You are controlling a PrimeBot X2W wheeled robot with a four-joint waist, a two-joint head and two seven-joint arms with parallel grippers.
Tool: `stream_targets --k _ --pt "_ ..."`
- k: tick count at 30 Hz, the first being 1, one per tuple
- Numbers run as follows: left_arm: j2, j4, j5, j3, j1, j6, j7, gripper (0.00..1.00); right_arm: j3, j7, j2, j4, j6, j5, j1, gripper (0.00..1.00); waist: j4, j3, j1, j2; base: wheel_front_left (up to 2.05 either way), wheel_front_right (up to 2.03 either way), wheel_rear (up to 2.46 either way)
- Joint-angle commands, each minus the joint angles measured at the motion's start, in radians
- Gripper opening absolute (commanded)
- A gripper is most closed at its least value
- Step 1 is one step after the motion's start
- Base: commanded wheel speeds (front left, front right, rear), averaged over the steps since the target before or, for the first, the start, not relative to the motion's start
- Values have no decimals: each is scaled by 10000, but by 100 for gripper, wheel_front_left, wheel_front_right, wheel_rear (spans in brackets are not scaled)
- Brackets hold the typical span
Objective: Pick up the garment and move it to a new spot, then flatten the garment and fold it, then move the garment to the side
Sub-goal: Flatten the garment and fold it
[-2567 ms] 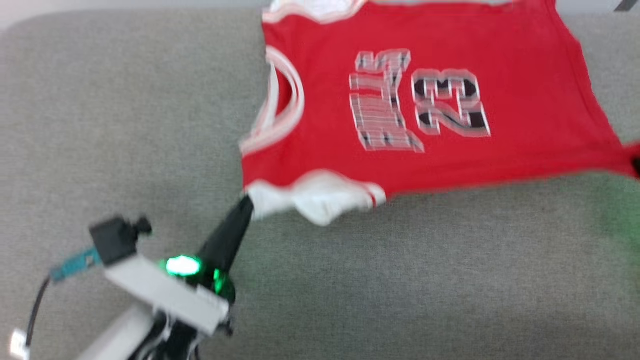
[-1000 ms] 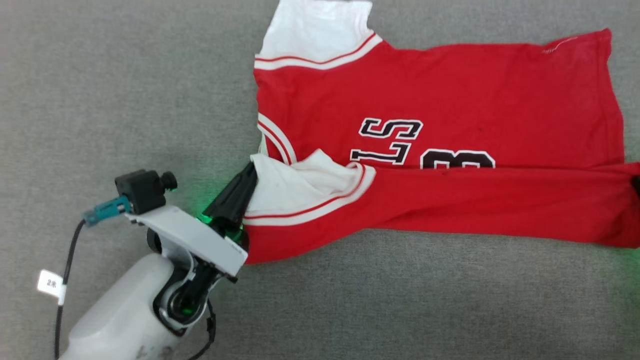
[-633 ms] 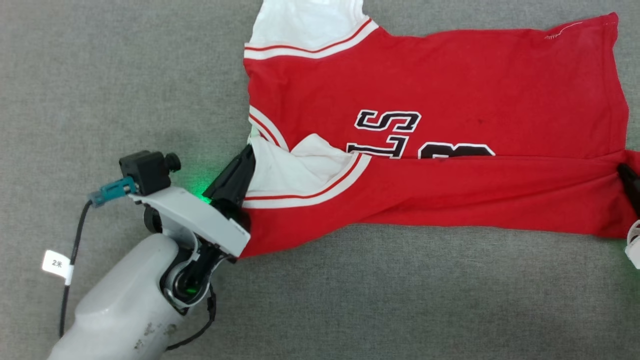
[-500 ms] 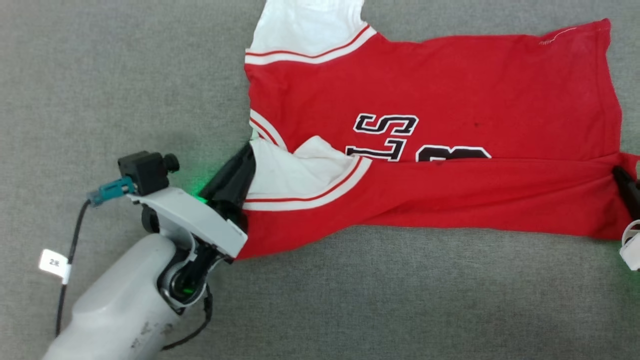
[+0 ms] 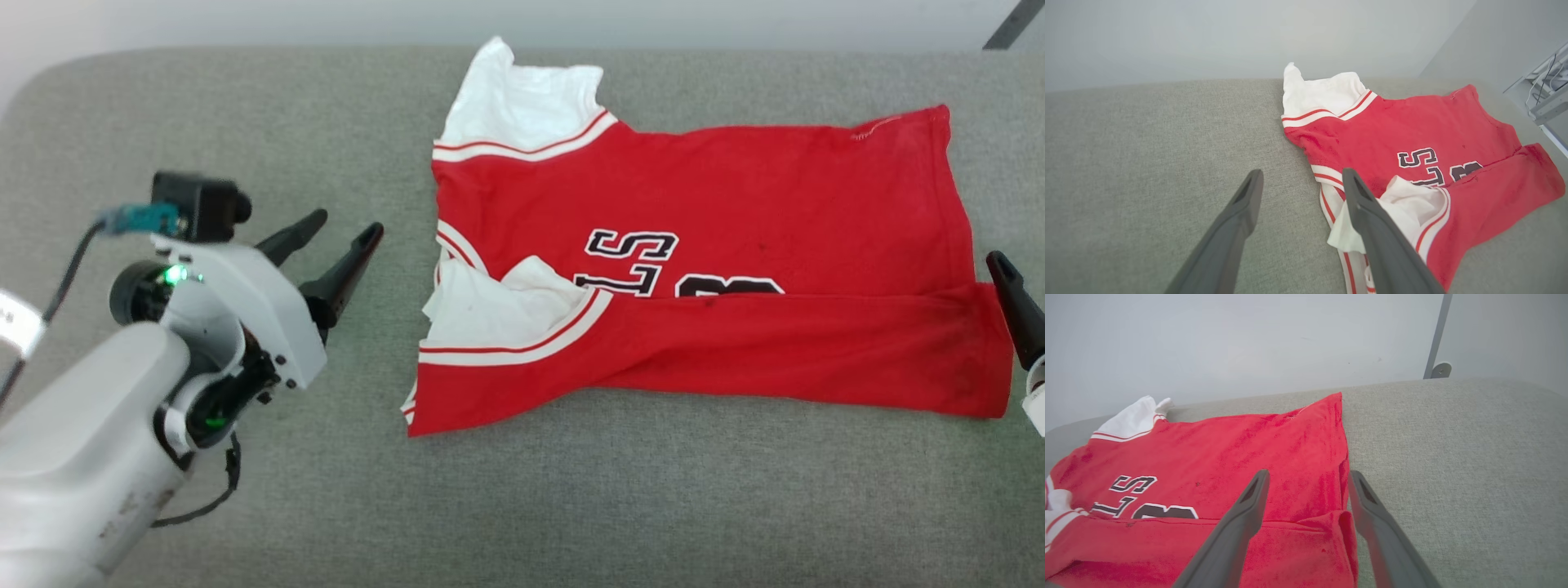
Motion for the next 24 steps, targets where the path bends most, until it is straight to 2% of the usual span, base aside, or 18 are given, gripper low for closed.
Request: stream_targets --k 1,5,8,11,15,24 --pt "225 -457 -41 -127 -201 367 800 100 -60 68 91 -189 -11 -88 103 100 143 -300 0 0 0 0 0" --pt "694 -1810 -725 -554 -449 1398 3341 100 -116 247 240 -493 -11 -222 204 100 186 -350 0 0 0 0 0" --pt "1025 -2882 -1292 -1010 -528 1881 5278 100 -174 290 371 -603 -11 -311 295 100 184 -287 0 0 0 0 0" --pt "1304 -3473 -1565 -1234 -643 2391 6369 100 -155 300 487 -702 -11 -340 265 100 90 -125 0 0 0 0 0" --pt "1189 -3531 -2069 -1165 -453 2689 6749 100 -136 306 555 -752 -11 -344 142 100 -153 86 0 0 0 0 0" --pt "566 -2179 -2578 -1066 22 2182 6321 100 -68 287 605 -780 -11 -317 -126 100 -834 641 0 0 0 0 0"
